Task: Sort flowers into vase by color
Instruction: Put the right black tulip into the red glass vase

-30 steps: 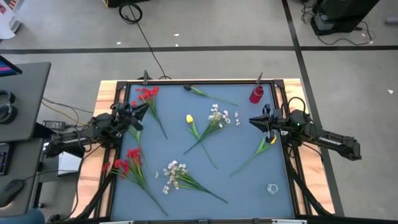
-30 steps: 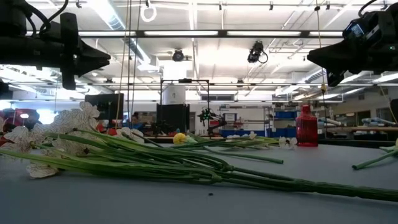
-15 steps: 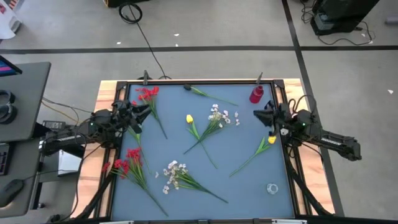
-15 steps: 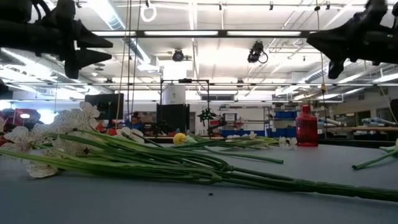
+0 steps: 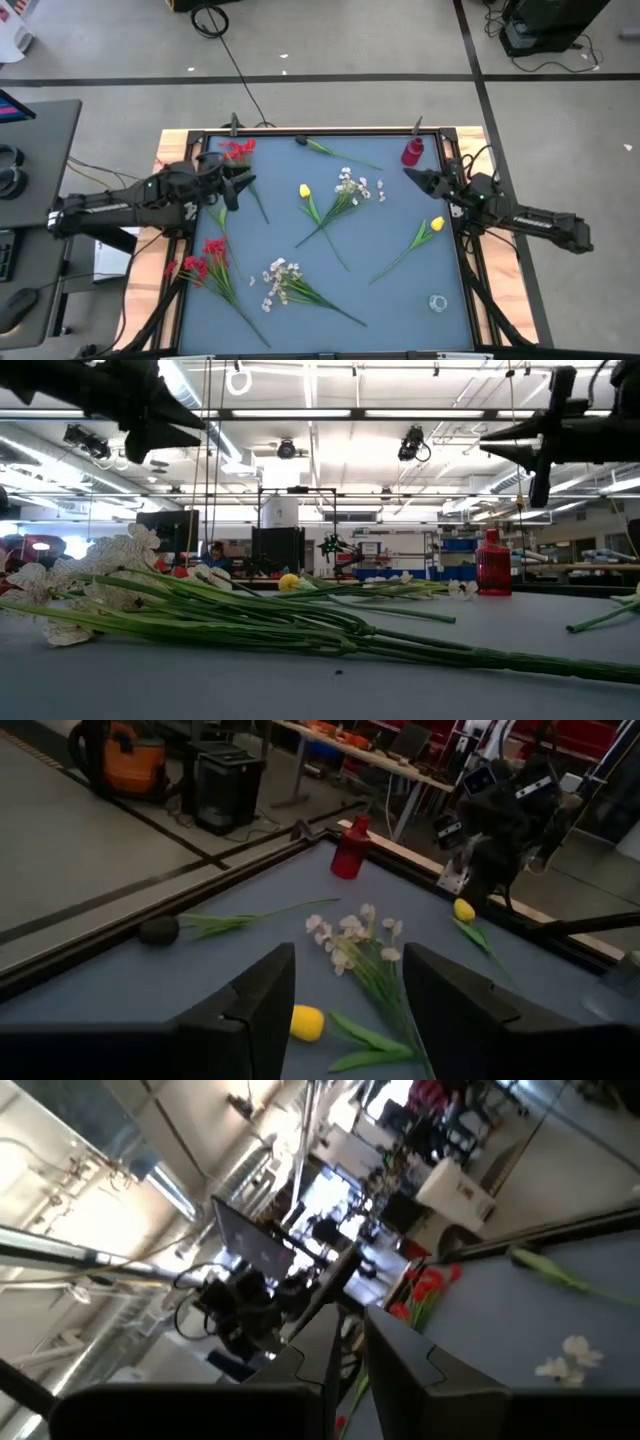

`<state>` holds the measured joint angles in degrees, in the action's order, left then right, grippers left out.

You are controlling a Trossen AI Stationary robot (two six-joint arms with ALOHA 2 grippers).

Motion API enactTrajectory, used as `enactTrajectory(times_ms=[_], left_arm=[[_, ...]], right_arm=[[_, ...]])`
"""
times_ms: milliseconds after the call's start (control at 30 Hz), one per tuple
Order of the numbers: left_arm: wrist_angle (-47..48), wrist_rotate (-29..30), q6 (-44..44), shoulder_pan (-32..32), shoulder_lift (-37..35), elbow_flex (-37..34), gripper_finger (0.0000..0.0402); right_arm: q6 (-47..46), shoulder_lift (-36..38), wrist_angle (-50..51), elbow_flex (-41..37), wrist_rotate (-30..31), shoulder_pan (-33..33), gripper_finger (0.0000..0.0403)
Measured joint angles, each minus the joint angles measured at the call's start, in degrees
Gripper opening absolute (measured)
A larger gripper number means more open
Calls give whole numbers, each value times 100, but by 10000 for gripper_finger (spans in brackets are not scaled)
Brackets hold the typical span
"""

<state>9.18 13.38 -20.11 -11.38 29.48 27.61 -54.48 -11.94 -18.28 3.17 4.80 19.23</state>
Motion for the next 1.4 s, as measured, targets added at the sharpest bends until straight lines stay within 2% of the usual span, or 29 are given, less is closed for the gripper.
enactTrajectory(times_ms=[167, 400, 567, 700, 833, 967, 1167, 1400], left_arm=[[29, -19, -1, -2, 313, 336, 193], [683, -26, -7, -4, 492, 593, 193], [916, -117, -502, -4, 552, 609, 193], [1159, -124, -835, -2, 664, 609, 193], [1168, -98, -1051, -2, 842, 609, 193], [1153, 38, -1186, -2, 1002, 609, 192], [930, 89, -1363, -2, 1309, 606, 192], [255, 91, -1393, -3, 1741, 606, 192]], right_arm=[[199, -1065, -4, 730, 55, -188, 59], [728, -2940, 76, 1888, 157, -341, 59], [535, -4009, 328, 2611, 154, -341, 59], [577, -4689, 1406, 3287, -93, -324, 59], [959, -5338, 2823, 4079, -345, -324, 59], [1389, -5878, 3822, 4875, -474, -290, 59], [1997, -6471, 4675, 5824, -611, -254, 60], [2602, -6986, 5241, 6415, -531, -250, 82]])
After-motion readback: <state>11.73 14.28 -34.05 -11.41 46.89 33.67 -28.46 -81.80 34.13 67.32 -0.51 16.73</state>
